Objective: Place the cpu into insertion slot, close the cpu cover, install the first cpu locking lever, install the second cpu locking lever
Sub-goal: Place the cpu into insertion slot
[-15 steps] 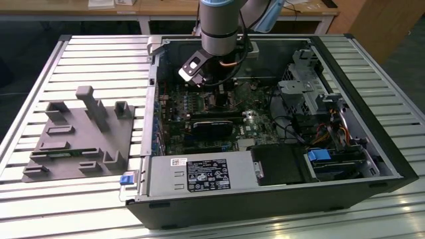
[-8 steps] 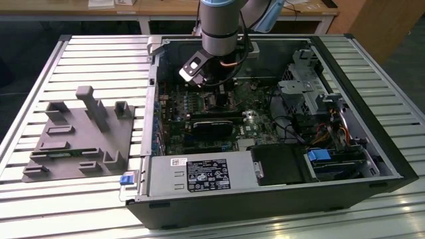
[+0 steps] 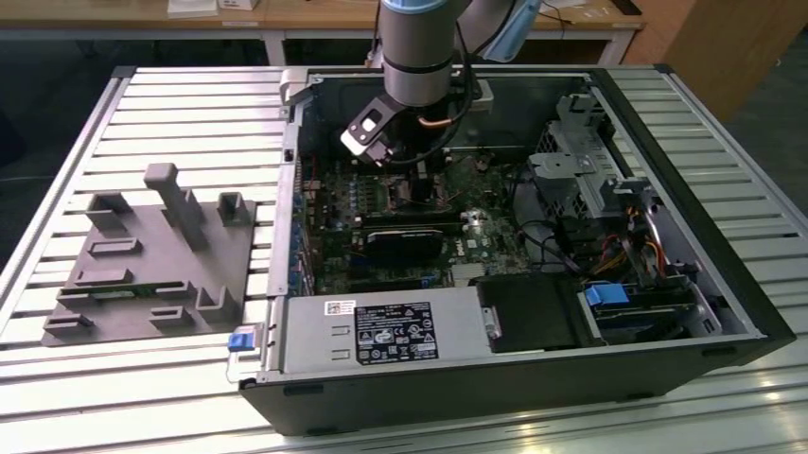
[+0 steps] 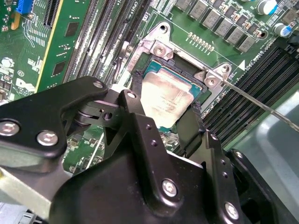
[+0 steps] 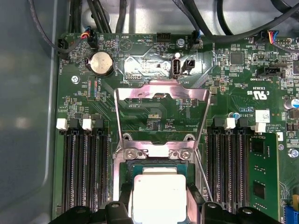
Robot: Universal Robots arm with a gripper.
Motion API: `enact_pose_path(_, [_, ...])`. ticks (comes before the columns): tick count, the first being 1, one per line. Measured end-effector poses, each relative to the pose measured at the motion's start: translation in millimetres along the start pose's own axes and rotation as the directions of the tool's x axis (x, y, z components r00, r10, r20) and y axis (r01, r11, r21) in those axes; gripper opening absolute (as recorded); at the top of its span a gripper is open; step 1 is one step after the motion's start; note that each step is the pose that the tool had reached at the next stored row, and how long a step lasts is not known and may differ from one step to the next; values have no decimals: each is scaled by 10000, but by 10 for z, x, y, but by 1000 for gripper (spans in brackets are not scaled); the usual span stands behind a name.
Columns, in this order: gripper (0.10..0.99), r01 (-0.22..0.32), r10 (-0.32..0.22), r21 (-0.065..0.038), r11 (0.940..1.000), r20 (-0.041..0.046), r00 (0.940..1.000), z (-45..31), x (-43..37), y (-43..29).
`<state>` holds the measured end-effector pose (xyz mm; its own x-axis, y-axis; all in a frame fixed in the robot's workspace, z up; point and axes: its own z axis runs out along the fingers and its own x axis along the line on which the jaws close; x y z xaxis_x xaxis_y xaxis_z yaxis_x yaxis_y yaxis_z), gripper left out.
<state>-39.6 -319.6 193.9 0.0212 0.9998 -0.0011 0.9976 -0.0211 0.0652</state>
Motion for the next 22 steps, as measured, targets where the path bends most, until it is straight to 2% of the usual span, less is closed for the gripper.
enact_pose_path(3, [549, 0, 0, 0, 10000, -1, 10000, 2, 0, 0])
enact_pose_path(4, [612, 0, 0, 0, 10000, -1, 10000, 2, 0, 0])
enact_pose_path(9, [612, 0, 0, 0, 10000, -1, 10000, -3, 0, 0])
enact_pose_path(22, [612, 0, 0, -1, 10000, -1, 10000, -241, 0, 16])
